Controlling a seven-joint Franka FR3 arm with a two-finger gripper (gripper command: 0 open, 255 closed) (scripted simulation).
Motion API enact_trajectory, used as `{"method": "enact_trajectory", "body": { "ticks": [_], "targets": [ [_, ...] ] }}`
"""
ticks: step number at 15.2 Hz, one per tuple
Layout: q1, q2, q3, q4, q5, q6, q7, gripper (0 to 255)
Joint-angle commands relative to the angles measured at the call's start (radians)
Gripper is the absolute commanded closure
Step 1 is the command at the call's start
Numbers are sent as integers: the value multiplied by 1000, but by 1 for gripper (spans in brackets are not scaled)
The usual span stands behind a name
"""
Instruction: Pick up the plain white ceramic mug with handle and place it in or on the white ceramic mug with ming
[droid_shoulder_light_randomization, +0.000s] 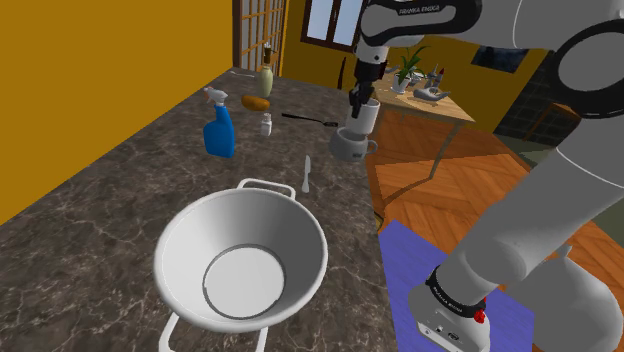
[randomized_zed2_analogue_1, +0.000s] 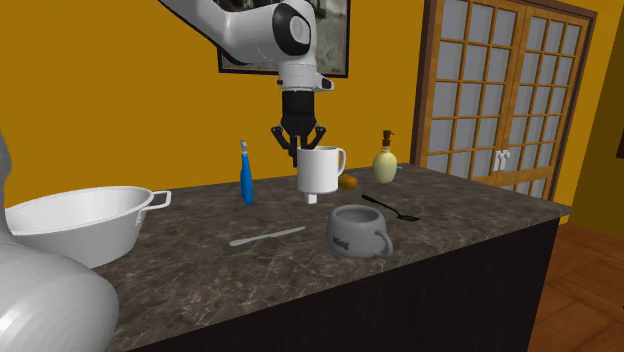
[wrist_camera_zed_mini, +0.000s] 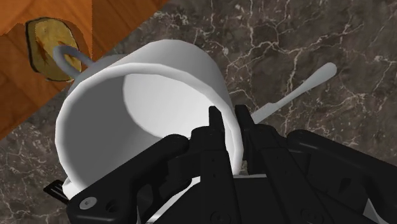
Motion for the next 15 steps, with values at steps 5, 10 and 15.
{"method": "enact_trajectory", "body": {
  "ticks": [5, 10, 15],
  "targets": [
    [-61, 175, -64, 228, 34, -52, -134, 255],
    [-113, 306, -92, 396, 69, -92, -215, 255],
    [-111, 304, -91, 326, 69, -25, -214, 255]
  ]
}}
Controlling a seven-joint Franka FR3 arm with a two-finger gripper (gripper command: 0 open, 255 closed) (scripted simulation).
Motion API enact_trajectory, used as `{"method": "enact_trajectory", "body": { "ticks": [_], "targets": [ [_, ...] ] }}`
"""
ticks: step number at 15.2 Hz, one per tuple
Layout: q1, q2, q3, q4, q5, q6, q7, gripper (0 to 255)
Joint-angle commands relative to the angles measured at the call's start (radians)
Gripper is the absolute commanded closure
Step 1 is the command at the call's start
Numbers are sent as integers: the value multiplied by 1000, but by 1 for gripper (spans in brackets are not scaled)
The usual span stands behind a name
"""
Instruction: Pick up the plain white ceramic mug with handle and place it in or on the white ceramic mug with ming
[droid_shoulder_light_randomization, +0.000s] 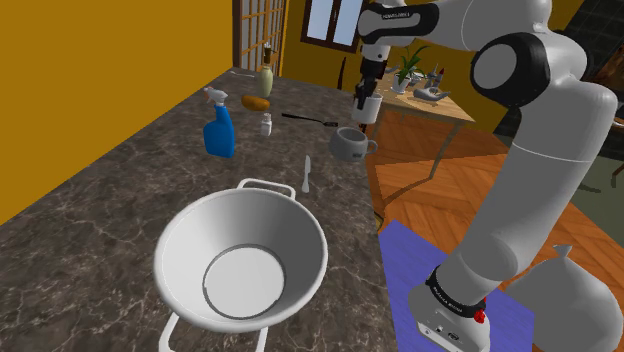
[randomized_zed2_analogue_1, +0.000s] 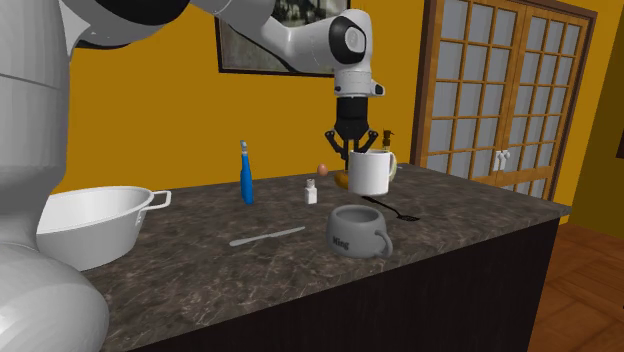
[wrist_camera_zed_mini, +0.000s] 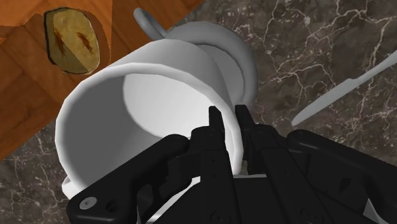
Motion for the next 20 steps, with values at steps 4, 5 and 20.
{"method": "enact_trajectory", "body": {
  "ticks": [4, 5, 20],
  "targets": [
    [2, 2, 1, -65, 1, 68, 1, 255],
    [2, 3, 1, -77, 1, 81, 1, 255],
    [2, 17, 3, -145, 5, 163, 0, 0]
  ]
}}
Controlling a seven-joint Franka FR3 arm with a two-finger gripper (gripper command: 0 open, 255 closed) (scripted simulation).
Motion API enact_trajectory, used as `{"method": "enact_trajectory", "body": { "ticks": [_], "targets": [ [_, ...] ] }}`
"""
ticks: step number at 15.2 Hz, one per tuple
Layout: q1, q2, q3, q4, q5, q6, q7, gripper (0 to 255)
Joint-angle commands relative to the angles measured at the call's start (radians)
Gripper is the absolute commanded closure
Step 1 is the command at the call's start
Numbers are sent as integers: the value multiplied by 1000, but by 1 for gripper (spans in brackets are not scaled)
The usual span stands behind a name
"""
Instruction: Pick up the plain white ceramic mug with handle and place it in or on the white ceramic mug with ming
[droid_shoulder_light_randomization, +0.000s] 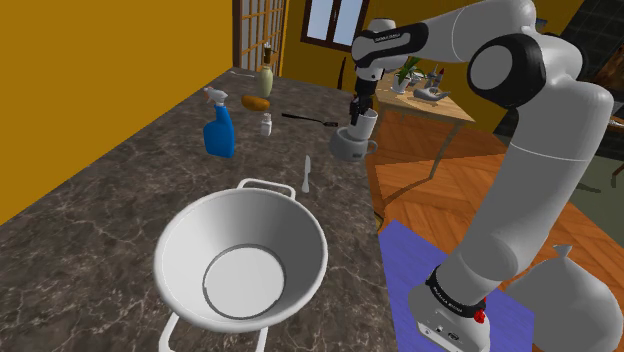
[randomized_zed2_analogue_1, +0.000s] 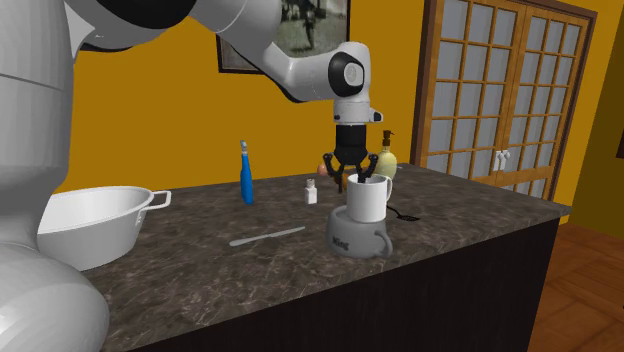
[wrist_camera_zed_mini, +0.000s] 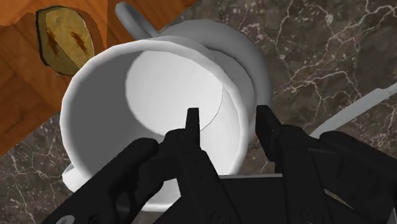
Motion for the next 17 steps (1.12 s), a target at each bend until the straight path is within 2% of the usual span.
{"method": "enact_trajectory", "body": {
  "ticks": [1, 5, 9, 17],
  "targets": [
    [0, 1, 0, 0, 0, 0, 0, 0],
    [0, 1, 0, -1, 0, 1, 0, 0],
    [0, -9, -1, 113, -3, -123, 3, 0],
    [0, -9, -1, 113, -3, -123, 3, 0]
  ]
}}
